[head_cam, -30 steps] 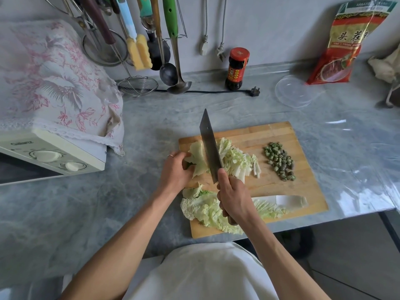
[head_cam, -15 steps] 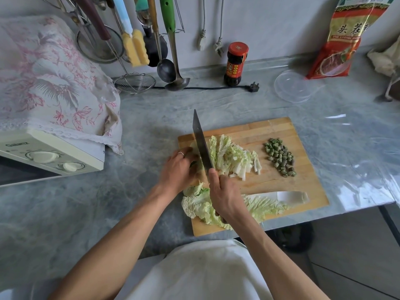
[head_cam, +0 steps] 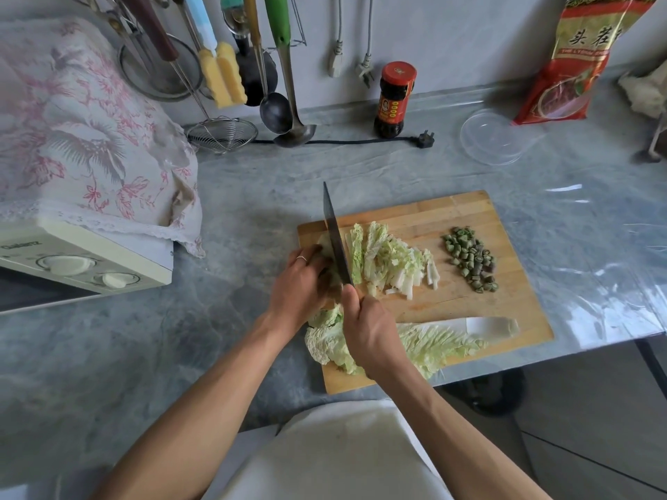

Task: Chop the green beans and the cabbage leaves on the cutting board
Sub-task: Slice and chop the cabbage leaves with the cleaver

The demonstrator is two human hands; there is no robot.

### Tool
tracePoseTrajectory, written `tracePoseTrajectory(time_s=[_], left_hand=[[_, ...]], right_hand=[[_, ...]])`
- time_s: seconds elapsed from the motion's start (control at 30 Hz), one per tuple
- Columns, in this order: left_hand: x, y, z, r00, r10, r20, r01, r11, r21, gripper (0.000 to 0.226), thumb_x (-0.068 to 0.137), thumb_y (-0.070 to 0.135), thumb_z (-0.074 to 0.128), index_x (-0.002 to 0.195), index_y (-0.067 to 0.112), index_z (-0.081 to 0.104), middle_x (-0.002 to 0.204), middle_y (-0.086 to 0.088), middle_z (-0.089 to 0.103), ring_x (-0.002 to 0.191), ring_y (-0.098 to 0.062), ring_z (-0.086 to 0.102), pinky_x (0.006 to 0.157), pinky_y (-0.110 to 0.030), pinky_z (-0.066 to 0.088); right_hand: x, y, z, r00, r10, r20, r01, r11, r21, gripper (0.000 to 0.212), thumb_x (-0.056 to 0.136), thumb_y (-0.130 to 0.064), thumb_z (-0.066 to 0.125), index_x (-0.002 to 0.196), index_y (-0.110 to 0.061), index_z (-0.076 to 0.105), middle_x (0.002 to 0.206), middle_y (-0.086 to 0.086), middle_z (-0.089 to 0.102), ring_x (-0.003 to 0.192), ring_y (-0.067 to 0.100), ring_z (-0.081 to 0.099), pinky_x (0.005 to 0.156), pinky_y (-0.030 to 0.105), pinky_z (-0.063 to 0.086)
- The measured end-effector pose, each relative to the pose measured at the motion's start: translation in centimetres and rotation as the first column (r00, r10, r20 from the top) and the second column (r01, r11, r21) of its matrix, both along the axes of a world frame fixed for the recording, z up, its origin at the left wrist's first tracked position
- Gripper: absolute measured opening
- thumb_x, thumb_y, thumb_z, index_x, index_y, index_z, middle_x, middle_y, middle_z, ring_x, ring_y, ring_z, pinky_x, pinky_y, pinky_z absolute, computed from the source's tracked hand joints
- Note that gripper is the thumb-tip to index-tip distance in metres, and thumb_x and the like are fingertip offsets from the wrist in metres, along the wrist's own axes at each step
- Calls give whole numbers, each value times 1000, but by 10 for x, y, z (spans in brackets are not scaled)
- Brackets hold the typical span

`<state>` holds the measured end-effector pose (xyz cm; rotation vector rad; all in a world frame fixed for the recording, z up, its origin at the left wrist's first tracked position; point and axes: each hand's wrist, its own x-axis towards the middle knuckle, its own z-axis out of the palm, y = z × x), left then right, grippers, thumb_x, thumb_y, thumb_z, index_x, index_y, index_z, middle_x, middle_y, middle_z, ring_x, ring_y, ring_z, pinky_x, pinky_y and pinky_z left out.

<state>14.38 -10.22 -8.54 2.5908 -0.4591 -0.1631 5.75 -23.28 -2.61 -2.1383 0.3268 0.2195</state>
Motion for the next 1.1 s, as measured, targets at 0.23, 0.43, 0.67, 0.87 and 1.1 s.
tracePoseTrajectory(time_s=[0.23, 0.43, 0.67, 0.87, 1.1], left_hand=[[1, 1, -4, 1000, -1, -8, 1, 1000, 20, 39, 90, 34, 50, 118, 15, 68, 136, -6, 57, 130, -32, 44, 83, -51, 56], [-2, -2, -2, 1000, 3, -25, -2, 999, 52, 34, 93, 25, 59, 125, 15, 65, 143, -5, 53, 135, -30, 39, 88, -48, 55], [0, 0, -9, 1000, 31, 4, -31, 999, 16, 26, 90, 23, 58, 113, 21, 69, 136, -2, 60, 131, -26, 49, 98, -46, 50], [-5, -1, -5, 997, 75, -30, -77, 995, -57, 43, 92, 21, 63, 133, 10, 57, 142, -5, 55, 136, -27, 42, 99, -45, 47], [-4, 0, -12, 996, 80, -26, -82, 992, -96, 23, 91, 21, 63, 112, 13, 70, 137, -2, 61, 131, -28, 48, 103, -43, 46]], right_hand=[[17, 8, 12, 994, 12, -109, -13, 1000, -12, 42, 107, -38, 31, 79, -11, 46, 64, -3, 46, 61, 20, 46, 64, 31, 38], [16, 6, 6, 996, -31, -85, 33, 999, 17, 46, 107, -40, 29, 77, -10, 47, 70, 10, 58, 62, 31, 58, 58, 38, 48], [21, -15, 11, 998, -37, -55, 37, 999, 17, 61, 106, -46, 25, 58, -14, 44, 51, 2, 51, 51, 27, 58, 52, 37, 50], [7, -13, 24, 999, -32, -6, 32, 997, -75, 56, 103, -54, 20, 82, -13, 52, 61, 1, 47, 51, 14, 40, 47, 25, 30], [1, -7, 14, 997, 66, -43, -67, 998, -16, 51, 107, -39, 34, 59, -21, 36, 52, -4, 40, 47, 10, 38, 47, 25, 26]])
